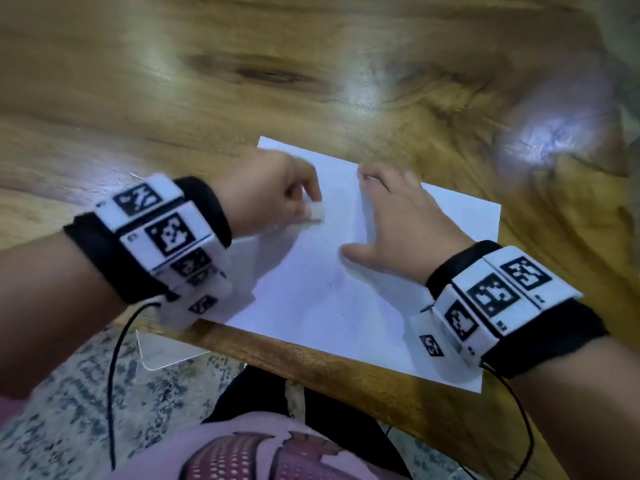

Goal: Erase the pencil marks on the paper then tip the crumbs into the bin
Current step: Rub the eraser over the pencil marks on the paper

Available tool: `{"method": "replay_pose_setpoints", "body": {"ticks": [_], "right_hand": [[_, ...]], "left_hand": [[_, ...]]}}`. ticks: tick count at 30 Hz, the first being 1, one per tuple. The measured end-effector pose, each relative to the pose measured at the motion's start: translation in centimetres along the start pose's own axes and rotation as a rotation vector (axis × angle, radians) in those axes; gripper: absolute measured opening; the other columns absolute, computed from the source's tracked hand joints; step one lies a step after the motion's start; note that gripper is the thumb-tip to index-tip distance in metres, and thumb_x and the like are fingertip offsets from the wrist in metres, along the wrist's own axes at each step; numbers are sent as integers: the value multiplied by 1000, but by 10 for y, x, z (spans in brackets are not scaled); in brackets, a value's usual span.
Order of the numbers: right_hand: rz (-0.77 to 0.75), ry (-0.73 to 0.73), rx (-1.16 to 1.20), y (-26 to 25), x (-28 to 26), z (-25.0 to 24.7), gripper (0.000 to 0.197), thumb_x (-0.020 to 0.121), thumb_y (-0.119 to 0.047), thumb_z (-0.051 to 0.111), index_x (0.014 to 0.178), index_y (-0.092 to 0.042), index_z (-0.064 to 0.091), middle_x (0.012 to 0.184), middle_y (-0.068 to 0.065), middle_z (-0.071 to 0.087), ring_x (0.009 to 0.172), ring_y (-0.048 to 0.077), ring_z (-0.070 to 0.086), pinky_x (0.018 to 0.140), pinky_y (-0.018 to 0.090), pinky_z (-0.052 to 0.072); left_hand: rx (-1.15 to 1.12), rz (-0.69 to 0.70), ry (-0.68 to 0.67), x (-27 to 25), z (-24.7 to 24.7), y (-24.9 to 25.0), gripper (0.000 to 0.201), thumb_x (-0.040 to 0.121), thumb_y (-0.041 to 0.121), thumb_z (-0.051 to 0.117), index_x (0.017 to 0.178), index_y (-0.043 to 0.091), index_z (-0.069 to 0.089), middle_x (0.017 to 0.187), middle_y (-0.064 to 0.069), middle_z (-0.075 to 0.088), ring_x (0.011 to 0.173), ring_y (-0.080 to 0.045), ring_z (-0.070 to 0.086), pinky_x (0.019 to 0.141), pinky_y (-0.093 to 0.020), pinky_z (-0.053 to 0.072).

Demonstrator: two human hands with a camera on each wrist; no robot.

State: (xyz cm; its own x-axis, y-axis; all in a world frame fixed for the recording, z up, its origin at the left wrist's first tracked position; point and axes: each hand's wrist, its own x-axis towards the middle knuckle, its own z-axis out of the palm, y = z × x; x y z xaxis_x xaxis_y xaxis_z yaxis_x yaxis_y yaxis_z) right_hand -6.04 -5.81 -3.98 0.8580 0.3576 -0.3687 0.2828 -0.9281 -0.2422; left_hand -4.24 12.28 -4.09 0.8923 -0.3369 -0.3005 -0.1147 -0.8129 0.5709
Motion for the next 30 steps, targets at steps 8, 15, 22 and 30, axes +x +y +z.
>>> {"method": "replay_pose_setpoints", "body": {"ticks": [8,15,22,30], "right_hand": [[12,-13,-62,-5,9,3,101,68,-59,67,146,-22,15,146,-3,20,126,24,21,107,35,23],[0,-24,-60,-4,9,3,102,69,-59,67,148,-21,13,146,-6,17,126,22,20,105,31,21],[-1,-25,-60,-5,9,4,101,69,-59,66,147,-22,13,145,-7,19,125,22,20,105,30,21],[-1,-30,-47,-4,8,3,100,70,-59,66,147,-22,13,146,-7,18,125,22,19,105,30,21]], "left_hand": [[77,3,126,48,-13,14,15,73,14,69,88,13,68,71,0,58,74,-17,54,61,-23,37],[147,96,-139,18,-3,7,9,73,16,71,69,22,66,70,0,62,62,-8,50,55,-16,35],[149,37,58,40,-11,15,9,77,14,65,84,10,63,64,3,50,68,-19,45,57,-26,30],[203,71,-81,34,-12,14,12,77,14,66,88,12,65,68,3,53,70,-18,47,54,-25,30]]}}
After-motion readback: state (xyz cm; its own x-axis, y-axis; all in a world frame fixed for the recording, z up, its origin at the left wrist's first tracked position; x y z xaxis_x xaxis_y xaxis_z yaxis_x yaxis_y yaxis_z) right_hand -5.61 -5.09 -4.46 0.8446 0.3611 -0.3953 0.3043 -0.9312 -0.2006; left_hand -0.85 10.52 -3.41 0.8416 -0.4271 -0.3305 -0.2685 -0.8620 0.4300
